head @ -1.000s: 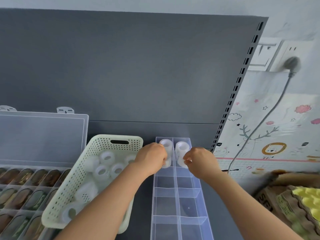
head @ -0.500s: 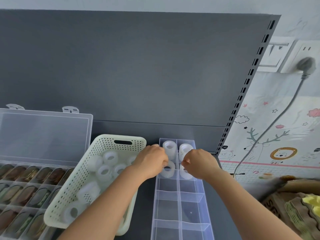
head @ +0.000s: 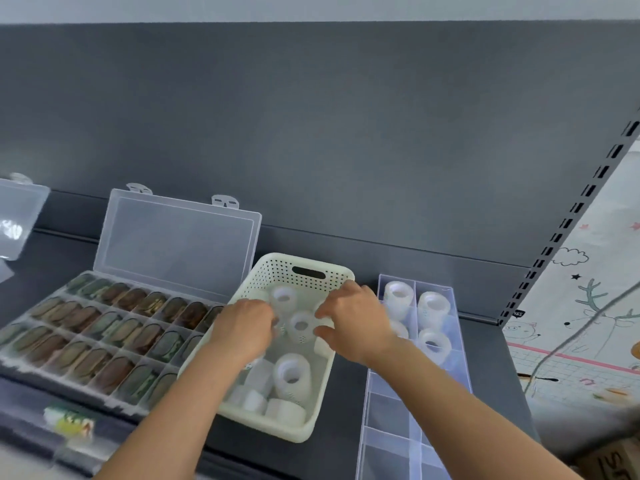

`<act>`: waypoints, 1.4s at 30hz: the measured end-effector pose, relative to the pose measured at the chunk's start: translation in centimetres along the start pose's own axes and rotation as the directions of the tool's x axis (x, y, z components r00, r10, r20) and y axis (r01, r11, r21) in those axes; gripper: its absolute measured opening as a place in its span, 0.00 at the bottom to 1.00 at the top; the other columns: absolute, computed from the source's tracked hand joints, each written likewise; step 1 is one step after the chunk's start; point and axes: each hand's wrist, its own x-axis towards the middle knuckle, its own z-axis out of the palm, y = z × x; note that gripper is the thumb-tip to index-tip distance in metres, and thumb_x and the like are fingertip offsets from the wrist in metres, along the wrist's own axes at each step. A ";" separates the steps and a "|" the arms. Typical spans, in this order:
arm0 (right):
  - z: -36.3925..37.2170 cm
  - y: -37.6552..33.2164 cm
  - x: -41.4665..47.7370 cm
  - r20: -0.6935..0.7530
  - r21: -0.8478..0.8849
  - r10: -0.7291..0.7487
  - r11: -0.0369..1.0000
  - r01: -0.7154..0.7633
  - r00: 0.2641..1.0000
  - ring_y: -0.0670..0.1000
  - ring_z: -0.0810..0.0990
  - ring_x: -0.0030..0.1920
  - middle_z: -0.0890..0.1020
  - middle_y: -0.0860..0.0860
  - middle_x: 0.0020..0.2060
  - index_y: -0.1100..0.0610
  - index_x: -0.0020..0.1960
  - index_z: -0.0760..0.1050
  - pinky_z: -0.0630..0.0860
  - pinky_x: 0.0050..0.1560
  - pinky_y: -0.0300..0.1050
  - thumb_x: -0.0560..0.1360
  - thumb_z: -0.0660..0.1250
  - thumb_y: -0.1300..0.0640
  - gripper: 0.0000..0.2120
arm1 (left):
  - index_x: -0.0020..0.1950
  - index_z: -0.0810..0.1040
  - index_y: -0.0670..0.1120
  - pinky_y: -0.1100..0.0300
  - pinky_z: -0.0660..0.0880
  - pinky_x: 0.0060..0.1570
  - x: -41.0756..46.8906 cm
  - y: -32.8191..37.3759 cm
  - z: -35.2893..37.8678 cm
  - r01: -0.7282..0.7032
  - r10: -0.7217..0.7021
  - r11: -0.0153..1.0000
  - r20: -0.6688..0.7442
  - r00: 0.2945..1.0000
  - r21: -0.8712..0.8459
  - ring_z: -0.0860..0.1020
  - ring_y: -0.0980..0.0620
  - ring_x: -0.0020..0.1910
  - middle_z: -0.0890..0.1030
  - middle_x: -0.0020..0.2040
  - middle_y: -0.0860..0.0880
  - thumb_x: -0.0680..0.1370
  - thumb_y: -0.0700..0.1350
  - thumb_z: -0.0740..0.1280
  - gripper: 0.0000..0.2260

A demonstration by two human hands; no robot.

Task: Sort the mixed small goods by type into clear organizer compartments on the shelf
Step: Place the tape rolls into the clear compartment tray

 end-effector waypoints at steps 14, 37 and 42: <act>-0.3 -1.1 1.1 0.102 0.100 0.123 0.986 -0.133 0.987 0.54 0.77 0.54 0.77 0.50 0.54 0.50 0.53 0.76 0.70 0.54 0.47 0.75 0.64 0.54 0.08 | 0.49 0.82 0.49 0.59 0.68 0.40 0.4 -0.3 0.2 -0.008 -0.049 0.961 -0.201 0.978 -0.275 0.76 0.50 0.48 0.77 0.50 0.52 0.78 0.45 0.65 0.06; -1.7 10.6 -10.0 -0.059 0.168 0.529 0.841 -0.514 0.847 0.51 0.79 0.50 0.80 0.48 0.52 0.51 0.52 0.81 0.73 0.48 0.41 0.75 0.65 0.54 0.08 | 0.50 0.83 0.48 0.55 0.73 0.46 4.4 14.0 0.0 -0.526 0.501 0.808 -0.161 0.850 -0.264 0.75 0.49 0.49 0.76 0.51 0.52 0.79 0.44 0.63 0.09; -1.4 10.7 -9.3 -0.015 0.141 0.527 0.842 -0.520 0.850 0.51 0.78 0.52 0.80 0.48 0.52 0.51 0.52 0.81 0.75 0.51 0.43 0.76 0.65 0.54 0.07 | 0.52 0.83 0.49 0.60 0.70 0.44 4.8 14.4 0.9 -0.541 0.507 0.806 -0.193 0.840 -0.238 0.73 0.52 0.51 0.75 0.49 0.52 0.78 0.45 0.65 0.08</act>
